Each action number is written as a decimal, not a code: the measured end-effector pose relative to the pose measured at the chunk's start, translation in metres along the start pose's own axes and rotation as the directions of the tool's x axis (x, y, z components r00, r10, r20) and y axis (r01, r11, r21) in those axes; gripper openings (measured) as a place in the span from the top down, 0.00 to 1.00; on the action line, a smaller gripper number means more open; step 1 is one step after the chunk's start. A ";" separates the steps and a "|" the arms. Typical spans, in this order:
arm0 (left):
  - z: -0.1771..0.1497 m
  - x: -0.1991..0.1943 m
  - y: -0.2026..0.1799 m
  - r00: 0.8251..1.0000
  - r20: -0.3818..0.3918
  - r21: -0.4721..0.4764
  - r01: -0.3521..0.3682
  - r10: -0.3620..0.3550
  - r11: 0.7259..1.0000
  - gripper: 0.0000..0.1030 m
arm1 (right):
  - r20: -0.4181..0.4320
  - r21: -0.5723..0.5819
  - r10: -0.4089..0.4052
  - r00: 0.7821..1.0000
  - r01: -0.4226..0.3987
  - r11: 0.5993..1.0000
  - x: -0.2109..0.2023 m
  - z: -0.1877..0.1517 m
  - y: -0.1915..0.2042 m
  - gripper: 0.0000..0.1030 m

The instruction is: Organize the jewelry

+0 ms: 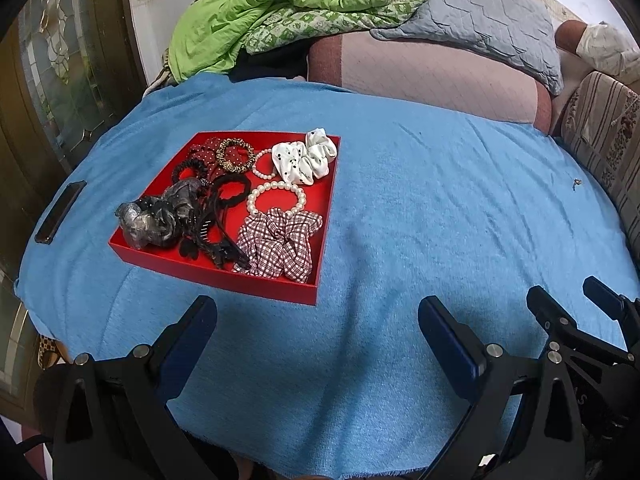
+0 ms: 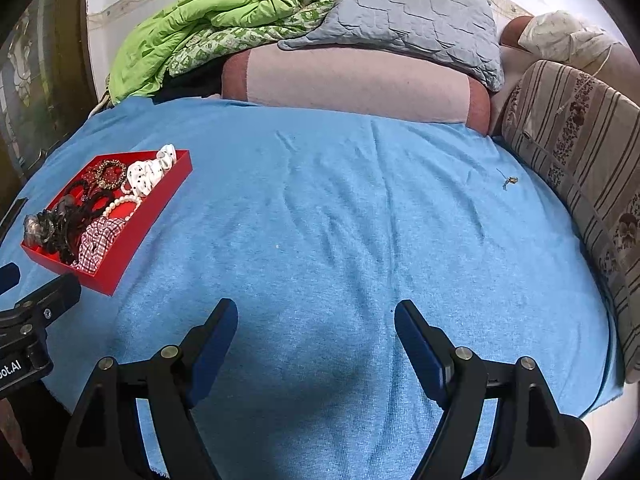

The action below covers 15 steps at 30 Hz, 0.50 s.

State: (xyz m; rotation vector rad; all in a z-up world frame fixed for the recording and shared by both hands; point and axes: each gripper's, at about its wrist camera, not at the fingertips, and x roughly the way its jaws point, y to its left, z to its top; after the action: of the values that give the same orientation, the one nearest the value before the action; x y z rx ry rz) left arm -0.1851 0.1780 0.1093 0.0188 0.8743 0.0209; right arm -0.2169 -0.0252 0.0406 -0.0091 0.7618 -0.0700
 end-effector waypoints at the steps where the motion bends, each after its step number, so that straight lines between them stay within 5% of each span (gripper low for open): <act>1: 0.000 0.000 0.000 1.000 0.000 0.000 -0.001 0.001 1.000 0.03 | 0.000 0.000 -0.002 1.000 0.002 1.000 0.000 0.000 0.000 0.18; 15: -0.005 -0.001 -0.006 0.999 -0.021 -0.002 0.030 -0.030 1.000 0.03 | -0.001 0.014 -0.021 1.000 0.021 1.000 0.001 0.001 -0.009 0.16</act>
State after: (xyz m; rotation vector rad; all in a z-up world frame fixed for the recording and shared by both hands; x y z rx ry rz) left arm -0.1897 0.1716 0.1069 0.0037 0.8953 -0.0066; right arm -0.2164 -0.0342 0.0412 -0.0039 0.7626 -0.0957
